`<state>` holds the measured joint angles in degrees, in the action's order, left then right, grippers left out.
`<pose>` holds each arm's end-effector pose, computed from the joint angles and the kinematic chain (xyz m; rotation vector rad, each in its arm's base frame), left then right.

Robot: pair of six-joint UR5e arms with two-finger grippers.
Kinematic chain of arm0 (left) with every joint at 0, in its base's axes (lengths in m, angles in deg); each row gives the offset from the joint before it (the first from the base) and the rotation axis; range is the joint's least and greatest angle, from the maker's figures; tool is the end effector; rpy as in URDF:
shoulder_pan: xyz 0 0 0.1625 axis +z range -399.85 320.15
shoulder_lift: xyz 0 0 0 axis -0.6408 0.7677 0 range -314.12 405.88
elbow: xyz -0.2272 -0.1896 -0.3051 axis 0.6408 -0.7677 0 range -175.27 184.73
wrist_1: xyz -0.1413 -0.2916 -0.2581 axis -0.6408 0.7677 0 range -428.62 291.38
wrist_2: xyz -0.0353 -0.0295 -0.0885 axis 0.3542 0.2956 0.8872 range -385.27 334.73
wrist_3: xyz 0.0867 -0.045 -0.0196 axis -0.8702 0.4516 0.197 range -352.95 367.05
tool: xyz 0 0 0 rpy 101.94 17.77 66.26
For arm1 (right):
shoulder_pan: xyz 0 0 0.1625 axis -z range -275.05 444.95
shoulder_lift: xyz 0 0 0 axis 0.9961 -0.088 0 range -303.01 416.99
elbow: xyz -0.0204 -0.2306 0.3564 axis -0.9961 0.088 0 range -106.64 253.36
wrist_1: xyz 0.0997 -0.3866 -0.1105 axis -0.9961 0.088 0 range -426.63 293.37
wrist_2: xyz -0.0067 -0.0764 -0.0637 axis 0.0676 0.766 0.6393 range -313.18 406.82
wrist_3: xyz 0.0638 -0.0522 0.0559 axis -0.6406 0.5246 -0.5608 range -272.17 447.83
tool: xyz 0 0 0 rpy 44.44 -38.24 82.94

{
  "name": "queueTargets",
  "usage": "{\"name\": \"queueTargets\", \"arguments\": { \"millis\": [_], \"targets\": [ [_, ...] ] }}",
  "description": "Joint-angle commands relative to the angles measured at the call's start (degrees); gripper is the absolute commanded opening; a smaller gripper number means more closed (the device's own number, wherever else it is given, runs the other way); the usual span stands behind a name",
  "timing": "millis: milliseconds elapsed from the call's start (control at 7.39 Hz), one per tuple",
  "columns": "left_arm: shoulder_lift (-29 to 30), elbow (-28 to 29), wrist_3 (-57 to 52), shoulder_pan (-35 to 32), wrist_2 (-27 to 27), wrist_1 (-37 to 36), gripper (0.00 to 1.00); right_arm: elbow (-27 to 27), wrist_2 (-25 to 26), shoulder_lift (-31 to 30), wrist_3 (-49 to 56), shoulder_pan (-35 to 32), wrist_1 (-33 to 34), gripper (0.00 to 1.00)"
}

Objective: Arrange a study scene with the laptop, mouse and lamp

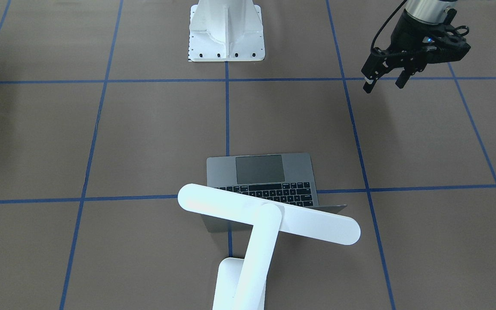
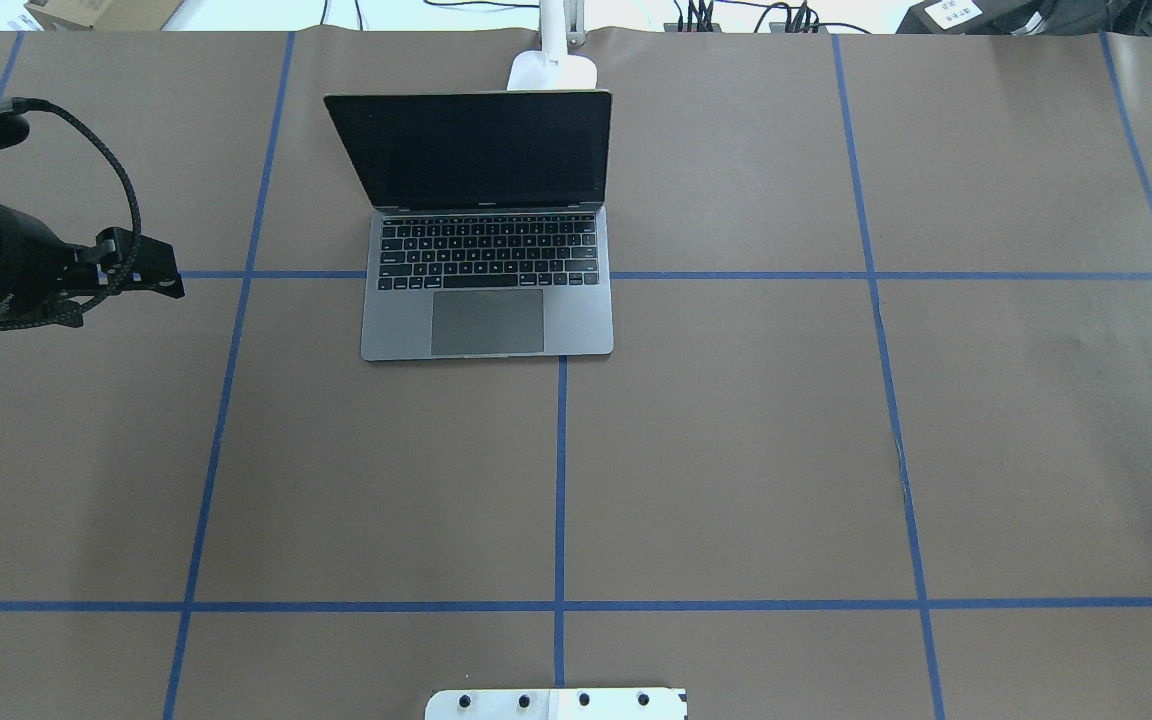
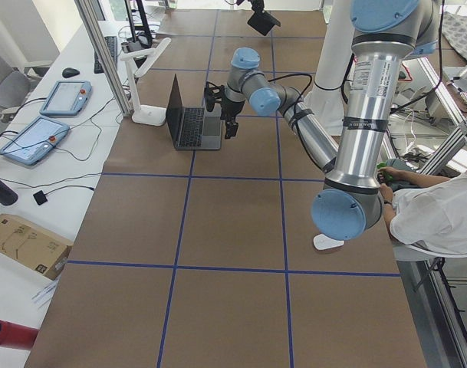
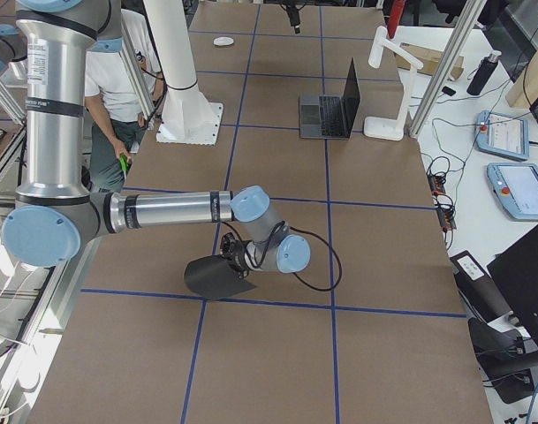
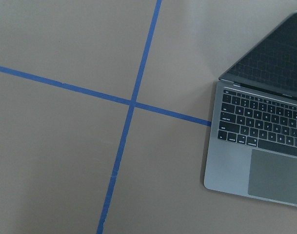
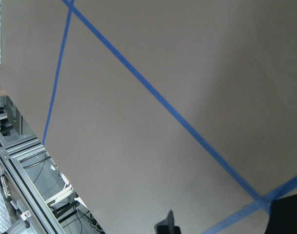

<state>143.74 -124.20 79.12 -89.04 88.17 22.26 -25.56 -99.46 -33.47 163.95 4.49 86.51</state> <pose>0.2307 -0.4105 0.2855 0.1331 0.8997 -0.3376 -0.0160 -0.3999 0.6431 -0.2399 -1.2646 -0.8253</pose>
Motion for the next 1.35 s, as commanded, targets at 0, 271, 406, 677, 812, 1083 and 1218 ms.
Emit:
{"name": "queueTargets", "arguments": {
  "millis": [0, 271, 406, 677, 812, 1083, 1218],
  "targets": [
    [0.0, 0.7, 0.0, 0.1, 0.1, -0.1, 1.00, 8.9, -0.4, 14.8, -7.7, -0.6, 0.9, 0.00],
    [0.0, 1.7, 0.0, 0.1, 0.2, 0.0, 1.00, 21.7, -5.7, 25.5, -11.6, 2.2, -5.1, 0.00],
    [0.1, 2.9, 0.0, 0.1, 0.0, 0.1, 1.00, 21.3, -9.2, 26.3, -21.4, 4.1, -11.7, 0.00],
    [0.2, 3.2, -0.1, 0.1, 0.0, 0.1, 1.00, 21.6, -16.4, 27.0, -35.7, 10.4, -23.7, 0.00],
    [0.4, 3.0, 0.0, 0.1, 0.1, 0.1, 1.00, 21.7, -17.8, 28.1, -43.7, 14.0, -29.7, 0.00],
    [0.4, 3.2, 0.0, 0.1, 0.1, 0.1, 1.00, 25.6, -21.0, 30.9, -60.2, 16.7, -45.5, 0.00],
    [0.4, 3.2, 0.0, 0.1, 0.1, 0.1, 1.00, 28.4, -21.7, 33.6, -63.9, 18.2, -48.9, 0.00]
  ]
}}
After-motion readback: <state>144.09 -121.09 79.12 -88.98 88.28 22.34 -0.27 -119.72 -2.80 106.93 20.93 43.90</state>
